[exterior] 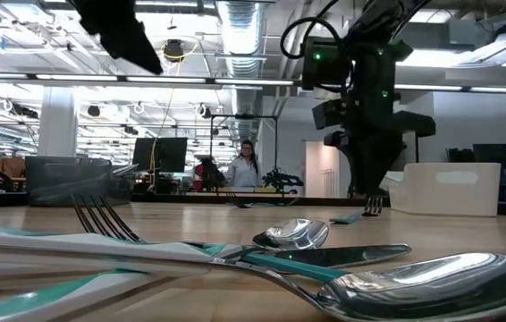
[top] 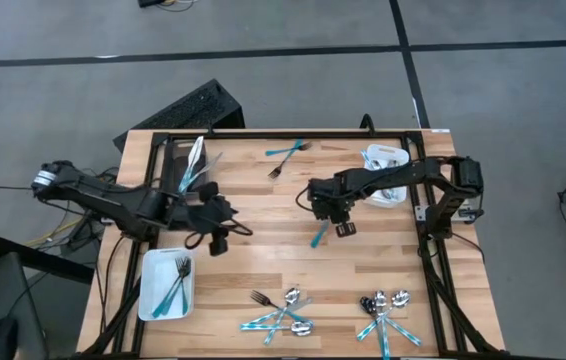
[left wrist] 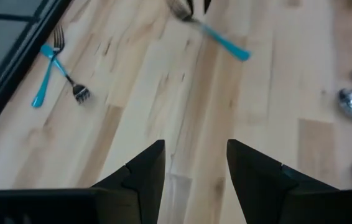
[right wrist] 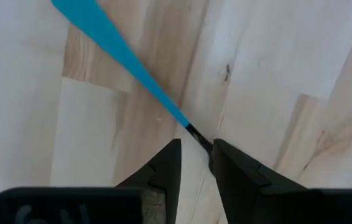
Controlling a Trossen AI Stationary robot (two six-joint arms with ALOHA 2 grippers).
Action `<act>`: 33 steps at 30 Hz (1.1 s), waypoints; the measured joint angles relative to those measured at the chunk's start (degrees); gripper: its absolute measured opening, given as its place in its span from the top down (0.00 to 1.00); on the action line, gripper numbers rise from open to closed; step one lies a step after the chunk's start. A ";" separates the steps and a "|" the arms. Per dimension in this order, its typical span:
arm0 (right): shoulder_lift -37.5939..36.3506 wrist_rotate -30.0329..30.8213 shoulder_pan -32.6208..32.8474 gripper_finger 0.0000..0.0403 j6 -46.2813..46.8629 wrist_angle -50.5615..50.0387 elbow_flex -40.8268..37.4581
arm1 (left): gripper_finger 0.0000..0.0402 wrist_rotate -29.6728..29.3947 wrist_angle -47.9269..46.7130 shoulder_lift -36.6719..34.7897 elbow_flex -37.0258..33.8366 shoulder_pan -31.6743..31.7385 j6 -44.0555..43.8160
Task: Sort silverware by color (type)
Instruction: Put the blue fork into the left white bin
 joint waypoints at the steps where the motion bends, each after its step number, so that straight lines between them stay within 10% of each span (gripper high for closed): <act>1: -0.02 -0.04 0.00 0.71 -0.20 0.61 -0.60 | 0.60 -0.29 -0.02 0.92 0.00 0.17 0.00; 33: 0.09 4.62 1.70 0.74 -2.38 16.64 -3.05 | 0.60 -2.94 8.87 7.21 -0.04 0.63 2.80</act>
